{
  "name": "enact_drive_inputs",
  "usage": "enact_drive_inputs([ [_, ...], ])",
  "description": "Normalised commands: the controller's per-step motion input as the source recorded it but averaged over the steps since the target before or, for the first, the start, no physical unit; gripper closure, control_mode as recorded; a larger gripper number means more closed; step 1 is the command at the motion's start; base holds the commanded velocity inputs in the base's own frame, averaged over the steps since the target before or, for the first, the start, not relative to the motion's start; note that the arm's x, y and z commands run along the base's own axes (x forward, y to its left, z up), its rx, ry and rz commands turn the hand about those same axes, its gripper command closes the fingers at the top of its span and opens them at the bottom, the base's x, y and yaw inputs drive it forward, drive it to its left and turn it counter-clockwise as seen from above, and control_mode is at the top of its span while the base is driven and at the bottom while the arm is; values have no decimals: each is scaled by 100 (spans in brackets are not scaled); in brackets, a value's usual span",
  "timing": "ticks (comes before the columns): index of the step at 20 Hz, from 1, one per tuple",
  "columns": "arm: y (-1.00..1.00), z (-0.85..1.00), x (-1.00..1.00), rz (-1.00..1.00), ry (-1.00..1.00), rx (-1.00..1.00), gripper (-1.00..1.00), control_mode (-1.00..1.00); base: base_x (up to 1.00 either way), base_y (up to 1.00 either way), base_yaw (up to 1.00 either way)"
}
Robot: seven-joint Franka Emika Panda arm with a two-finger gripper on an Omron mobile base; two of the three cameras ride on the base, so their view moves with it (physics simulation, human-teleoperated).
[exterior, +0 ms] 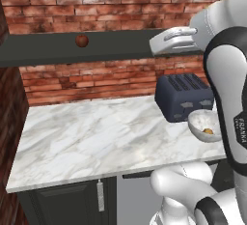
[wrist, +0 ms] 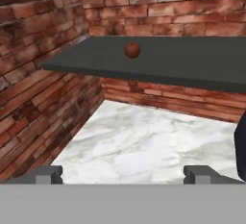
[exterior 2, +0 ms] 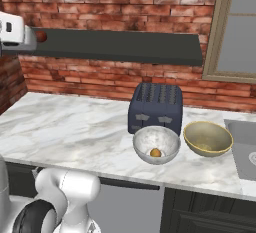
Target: Pick the apples from the cabinet and place them in one bowl. Pick the tangerine from the sink and place it in the other bowl.
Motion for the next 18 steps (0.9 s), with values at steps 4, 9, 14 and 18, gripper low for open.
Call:
enact_drive_inputs([
  [4,18,-3,36,3,-3,0,-100,-100,0,0,0],
  [9,31,-11,39,0,-17,0,-100,-100,0,0,0],
  [14,17,-5,40,0,-21,0,-100,-100,0,0,0],
  [18,12,-8,34,-1,-12,0,-100,-100,0,0,0],
])
